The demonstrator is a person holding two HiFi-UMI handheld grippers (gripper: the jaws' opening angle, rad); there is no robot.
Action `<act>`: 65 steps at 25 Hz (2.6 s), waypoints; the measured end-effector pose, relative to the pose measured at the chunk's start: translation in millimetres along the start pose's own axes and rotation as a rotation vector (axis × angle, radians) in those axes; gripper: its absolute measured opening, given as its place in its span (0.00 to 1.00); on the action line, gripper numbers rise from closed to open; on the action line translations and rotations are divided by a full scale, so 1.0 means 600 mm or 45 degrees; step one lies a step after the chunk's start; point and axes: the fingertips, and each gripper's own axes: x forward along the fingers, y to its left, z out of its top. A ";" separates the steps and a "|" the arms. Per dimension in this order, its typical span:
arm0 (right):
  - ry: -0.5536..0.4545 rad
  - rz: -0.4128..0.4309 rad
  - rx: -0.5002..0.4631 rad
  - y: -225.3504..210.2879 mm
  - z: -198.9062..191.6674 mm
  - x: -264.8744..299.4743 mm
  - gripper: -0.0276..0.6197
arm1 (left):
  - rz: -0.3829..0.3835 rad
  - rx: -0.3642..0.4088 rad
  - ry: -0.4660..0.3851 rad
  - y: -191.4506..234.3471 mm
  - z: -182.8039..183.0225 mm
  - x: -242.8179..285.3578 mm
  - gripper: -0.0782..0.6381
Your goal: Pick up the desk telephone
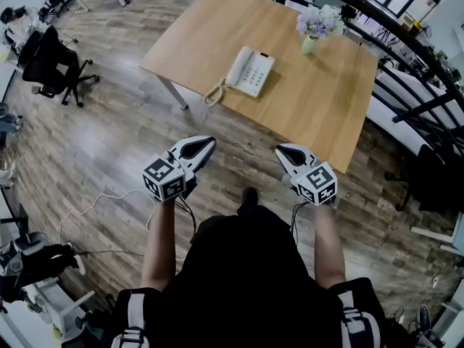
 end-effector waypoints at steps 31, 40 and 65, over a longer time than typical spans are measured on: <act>0.061 -0.045 0.045 -0.148 0.016 0.098 0.08 | -0.024 -0.073 -0.011 0.172 0.052 0.139 0.14; 0.119 -0.119 0.129 -0.193 0.014 0.159 0.08 | -0.150 -0.068 0.069 0.252 0.079 0.203 0.14; 0.053 -0.263 0.279 -0.247 0.124 0.342 0.08 | -0.492 -0.034 0.168 0.414 0.115 0.266 0.14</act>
